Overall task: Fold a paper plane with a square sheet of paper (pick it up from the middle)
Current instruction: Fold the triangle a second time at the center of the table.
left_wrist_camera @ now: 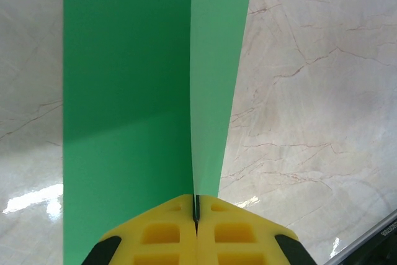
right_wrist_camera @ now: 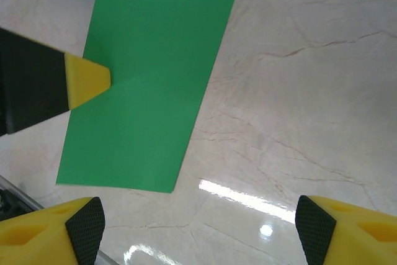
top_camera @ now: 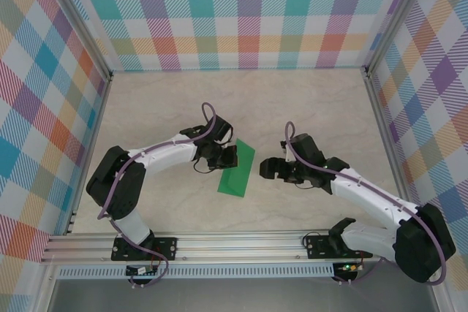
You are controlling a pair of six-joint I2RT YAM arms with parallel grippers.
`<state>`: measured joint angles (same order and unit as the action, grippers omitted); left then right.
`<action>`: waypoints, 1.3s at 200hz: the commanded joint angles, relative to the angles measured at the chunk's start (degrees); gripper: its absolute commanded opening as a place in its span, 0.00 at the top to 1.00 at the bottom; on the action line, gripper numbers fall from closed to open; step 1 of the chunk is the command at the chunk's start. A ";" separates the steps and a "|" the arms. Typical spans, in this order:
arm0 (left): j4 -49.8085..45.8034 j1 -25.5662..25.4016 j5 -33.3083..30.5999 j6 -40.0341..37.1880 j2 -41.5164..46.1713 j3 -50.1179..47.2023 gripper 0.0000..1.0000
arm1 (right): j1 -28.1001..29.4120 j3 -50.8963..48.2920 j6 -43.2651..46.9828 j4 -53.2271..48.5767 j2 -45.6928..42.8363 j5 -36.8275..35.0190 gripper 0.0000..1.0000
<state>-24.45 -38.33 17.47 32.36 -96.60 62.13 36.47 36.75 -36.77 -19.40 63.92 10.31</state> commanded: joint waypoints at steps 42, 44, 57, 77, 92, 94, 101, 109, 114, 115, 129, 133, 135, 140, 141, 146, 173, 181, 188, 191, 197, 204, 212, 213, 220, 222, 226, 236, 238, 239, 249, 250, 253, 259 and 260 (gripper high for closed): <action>1.74 0.91 0.89 1.98 -0.51 0.11 1.00 | 18.54 7.16 0.81 5.44 8.95 -13.54 0.29; 1.76 0.91 0.89 1.98 -0.52 0.12 1.00 | 19.25 7.43 0.78 5.54 9.36 -14.21 0.29; 1.61 0.88 0.89 2.09 -0.59 0.06 1.00 | 23.45 9.25 0.96 6.25 12.17 -19.15 0.32; 1.54 0.91 0.96 2.17 -0.70 -0.21 1.00 | 27.88 11.73 1.25 7.08 16.40 -25.06 0.33; 1.89 0.89 1.40 2.34 -0.78 -0.41 1.00 | 29.43 12.97 0.82 7.66 19.13 -27.29 0.34; 1.93 0.95 1.48 2.35 -0.76 -0.42 1.00 | 29.49 13.16 0.78 7.70 19.49 -27.56 0.34; 1.86 0.89 1.59 2.34 -0.80 -0.48 1.00 | 29.94 13.72 0.68 7.67 20.47 -28.40 0.35; 2.03 0.89 1.62 2.45 -0.74 -0.56 1.00 | 30.47 14.04 0.91 8.40 21.59 -28.99 0.36; 2.14 0.91 1.60 2.53 -0.74 -0.69 1.00 | 30.71 14.17 1.08 9.01 22.21 -29.17 0.36; 2.13 0.90 1.60 2.57 -0.72 -0.69 1.00 | 30.78 14.16 1.13 9.15 22.26 -29.23 0.36; 2.19 0.88 1.68 2.54 -0.83 -0.70 1.00 | 31.18 14.39 0.54 9.75 23.66 -30.67 0.38; 2.13 0.88 1.75 2.53 -0.83 -0.69 1.00 | 31.21 14.48 0.30 9.67 23.84 -31.17 0.39; 2.10 0.93 1.75 2.56 -0.82 -0.69 1.00 | 31.21 14.48 0.17 9.58 23.96 -31.39 0.40; 2.08 0.90 1.79 2.61 -0.78 -0.69 1.00 | 31.28 14.51 -0.03 9.67 24.22 -31.88 0.41; 2.06 0.89 1.78 2.61 -0.78 -0.69 1.00 | 31.29 14.45 -0.04 9.70 24.23 -31.95 0.42; 2.12 0.90 1.73 2.57 -0.66 -0.76 1.00 | 31.30 14.25 -0.05 10.07 24.23 -32.17 0.43; 1.98 0.97 1.79 2.60 -0.67 -0.60 1.00 | 31.38 13.96 -0.14 10.22 24.74 -32.96 0.49; 1.95 1.02 1.90 2.57 -0.65 -0.60 1.00 | 31.34 13.83 -0.24 10.11 24.84 -33.11 0.52; 1.97 0.98 1.86 2.63 -0.57 -0.60 1.00 | 31.38 13.66 -0.24 10.00 24.76 -33.16 0.53; 1.93 0.97 1.82 2.70 -0.61 -0.60 1.00 | 31.40 13.57 -0.27 10.02 24.76 -33.12 0.54; 1.87 0.97 1.87 2.66 -0.59 -0.54 1.00 | 31.38 13.41 -0.23 9.98 24.56 -33.14 0.56; 1.89 1.04 1.84 2.69 -0.49 -0.57 1.00 | 31.38 13.07 -0.38 9.97 24.43 -33.21 0.57; 1.86 1.08 1.80 2.68 -0.37 -0.59 1.00 | 31.38 12.66 -0.32 9.99 24.09 -33.31 0.59; 1.86 1.07 1.78 2.65 -0.36 -0.60 1.00 | 31.38 12.56 -0.36 10.03 24.03 -33.32 0.60; 1.88 1.06 1.66 2.79 -0.35 -0.60 1.00 | 31.37 12.25 -0.47 10.01 23.66 -33.38 0.61; 1.84 1.06 1.61 2.79 -0.32 -0.58 1.00 | 31.38 12.15 -0.51 10.04 23.56 -33.46 0.62; 1.84 1.11 1.53 2.83 -0.35 -0.60 1.00 | 31.34 11.94 -0.49 10.01 23.33 -33.50 0.63; 1.88 1.15 1.51 2.90 -0.27 -0.55 1.00 | 31.39 11.53 -0.42 10.08 22.70 -33.50 0.66; 1.86 1.15 1.53 2.89 -0.26 -0.52 1.00 | 31.34 11.42 -0.47 10.15 22.69 -33.51 0.67; 1.86 1.19 1.52 2.89 -0.22 -0.52 1.00 | 31.32 11.37 -0.48 10.16 22.63 -33.46 0.67; 1.95 1.22 1.61 3.07 -0.23 -0.52 1.00 | 31.34 11.03 -0.48 10.26 22.26 -33.50 0.70; 1.95 1.23 1.60 3.11 -0.20 -0.52 1.00 | 31.36 11.00 -0.44 10.26 22.24 -33.46 0.71; 2.08 1.19 1.60 3.15 -0.17 -0.52 1.00 | 31.38 10.98 -0.49 10.28 22.09 -33.50 0.72; 1.97 1.24 1.52 3.20 -0.17 -0.52 1.00 | 31.38 10.68 -0.44 10.45 21.97 -33.50 0.74; 1.96 1.19 1.52 3.18 -0.17 -0.52 1.00 | 31.38 10.65 -0.46 10.44 21.96 -33.46 0.74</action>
<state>-23.33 -37.74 18.37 34.98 -97.08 62.00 67.31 49.01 -36.88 -9.26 87.70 -22.55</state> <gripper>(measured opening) 0.048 0.290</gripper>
